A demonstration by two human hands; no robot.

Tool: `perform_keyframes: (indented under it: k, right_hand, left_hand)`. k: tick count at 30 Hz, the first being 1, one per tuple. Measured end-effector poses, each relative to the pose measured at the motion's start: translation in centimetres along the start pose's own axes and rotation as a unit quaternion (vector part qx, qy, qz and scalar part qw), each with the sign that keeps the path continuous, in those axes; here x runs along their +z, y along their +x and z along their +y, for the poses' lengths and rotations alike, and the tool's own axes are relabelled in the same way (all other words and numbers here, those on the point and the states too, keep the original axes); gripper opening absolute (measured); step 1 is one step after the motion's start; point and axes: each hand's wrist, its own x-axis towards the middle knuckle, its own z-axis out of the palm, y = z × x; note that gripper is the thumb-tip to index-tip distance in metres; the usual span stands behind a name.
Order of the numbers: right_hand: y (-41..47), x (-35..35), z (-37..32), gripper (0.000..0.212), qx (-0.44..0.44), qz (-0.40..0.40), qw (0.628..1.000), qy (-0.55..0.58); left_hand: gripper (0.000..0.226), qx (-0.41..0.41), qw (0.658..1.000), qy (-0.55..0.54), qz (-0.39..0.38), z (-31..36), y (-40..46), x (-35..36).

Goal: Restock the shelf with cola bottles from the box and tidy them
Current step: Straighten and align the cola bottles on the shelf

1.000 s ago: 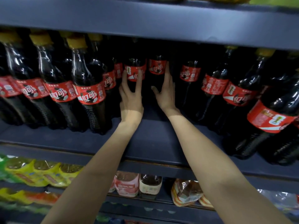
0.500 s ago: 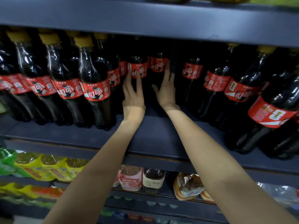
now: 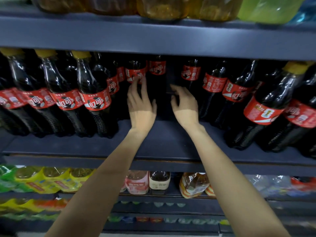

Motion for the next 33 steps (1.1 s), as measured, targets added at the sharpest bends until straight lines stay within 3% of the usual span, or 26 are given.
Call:
perform_keyframes:
  k: [2,4,7,9,14,17,20,25,33]
  right_hand:
    - [-2.0,-1.2,0.5,0.035,-0.006,0.059,0.998,-0.015]
    - [-3.3,-2.3,1.1,0.032,0.016,0.102,0.993,-0.051]
    - [-4.3,-3.5,2.2,0.032,0.057,0.121,0.984,-0.114]
    - [-4.7,-4.1,2.8,0.036,0.08,0.116,0.978,-0.151]
    - [-5.1,-4.1,3.0,0.047,0.12,0.096,0.965,-0.213]
    - [-5.0,-3.7,2.9,0.051,0.118,0.097,0.962,-0.224]
    - [-5.4,-2.9,3.0,0.054,0.121,0.093,0.962,-0.224]
    - [-5.6,-1.7,2.9,0.058,0.129,0.078,0.97,-0.189]
    - [-5.5,-1.4,3.0,0.059,0.124,0.055,0.969,-0.205]
  left_hand:
    - [0.056,0.038,0.995,-0.095,-0.009,2.1,0.1,0.3]
    - [0.054,-0.035,0.973,-0.207,-0.094,4.3,1.1,1.4]
    - [0.082,-0.195,0.887,-0.338,-0.246,6.4,3.2,4.0]
    - [0.094,-0.2,0.861,-0.369,-0.286,6.9,4.1,5.7]
    - [0.088,-0.14,0.9,-0.317,-0.263,7.1,3.7,8.3]
    - [0.083,-0.133,0.955,-0.202,-0.174,7.2,3.2,8.2]
    - [0.078,-0.109,0.983,-0.102,-0.107,6.5,3.1,7.9]
    - [0.074,-0.051,0.992,-0.057,-0.098,6.4,3.3,8.6]
    - [0.054,-0.059,0.991,-0.027,-0.115,6.1,3.5,8.8]
